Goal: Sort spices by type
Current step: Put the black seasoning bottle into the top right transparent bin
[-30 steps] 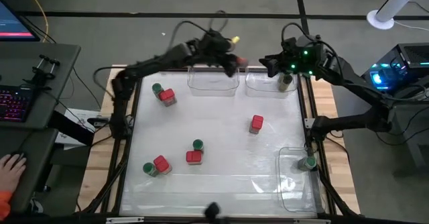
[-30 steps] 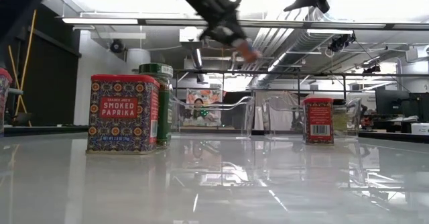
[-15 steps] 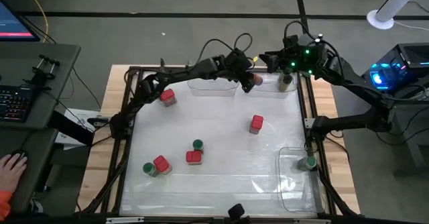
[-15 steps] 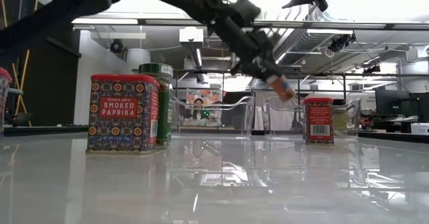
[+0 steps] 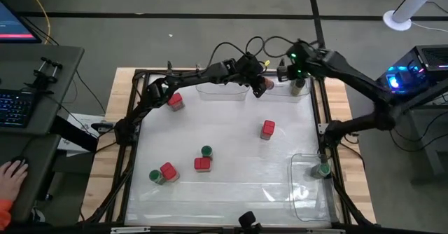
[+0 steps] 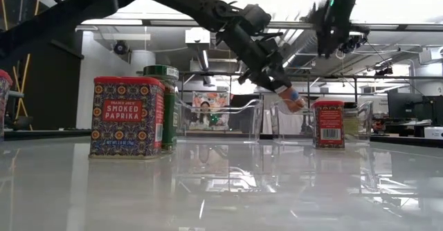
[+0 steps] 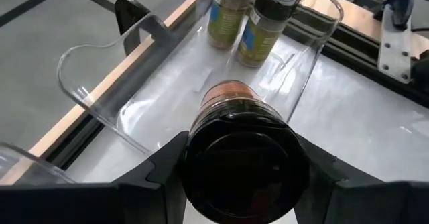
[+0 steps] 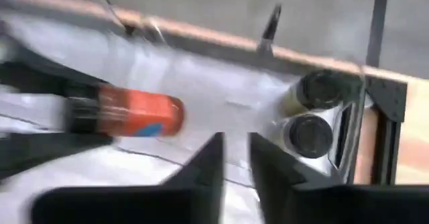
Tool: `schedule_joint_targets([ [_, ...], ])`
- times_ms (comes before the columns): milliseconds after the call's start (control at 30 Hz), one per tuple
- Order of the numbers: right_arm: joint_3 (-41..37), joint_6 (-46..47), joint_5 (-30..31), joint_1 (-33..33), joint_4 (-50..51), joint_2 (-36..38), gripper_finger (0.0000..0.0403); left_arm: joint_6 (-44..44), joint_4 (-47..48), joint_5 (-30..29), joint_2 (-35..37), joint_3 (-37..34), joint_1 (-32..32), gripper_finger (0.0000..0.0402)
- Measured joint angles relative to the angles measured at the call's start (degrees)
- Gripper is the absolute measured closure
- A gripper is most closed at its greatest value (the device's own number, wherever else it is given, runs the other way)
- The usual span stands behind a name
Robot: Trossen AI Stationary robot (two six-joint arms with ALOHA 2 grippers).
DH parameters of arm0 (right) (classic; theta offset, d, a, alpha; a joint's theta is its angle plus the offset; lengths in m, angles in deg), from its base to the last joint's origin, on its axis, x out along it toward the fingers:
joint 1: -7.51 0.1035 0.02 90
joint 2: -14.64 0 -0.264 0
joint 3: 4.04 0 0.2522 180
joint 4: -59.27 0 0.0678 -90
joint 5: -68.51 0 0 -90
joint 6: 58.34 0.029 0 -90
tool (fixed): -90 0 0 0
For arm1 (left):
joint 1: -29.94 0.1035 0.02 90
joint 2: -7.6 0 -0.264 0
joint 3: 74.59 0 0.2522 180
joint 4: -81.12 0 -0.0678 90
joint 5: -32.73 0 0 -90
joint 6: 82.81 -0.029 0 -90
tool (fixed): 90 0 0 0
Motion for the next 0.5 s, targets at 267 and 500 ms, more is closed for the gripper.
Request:
schedule_joint_targets([
  [267,-0.02,-6.57,-15.85,-7.69,-13.18,-12.99,0.0400,-0.09,1.22,-1.93,0.00,0.00,0.26,0.0231],
  [500,-0.02,-10.55,-23.78,-10.16,-11.32,-15.66,0.0402,-1.35,2.24,-4.14,0.00,0.00,0.61,0.0230],
])
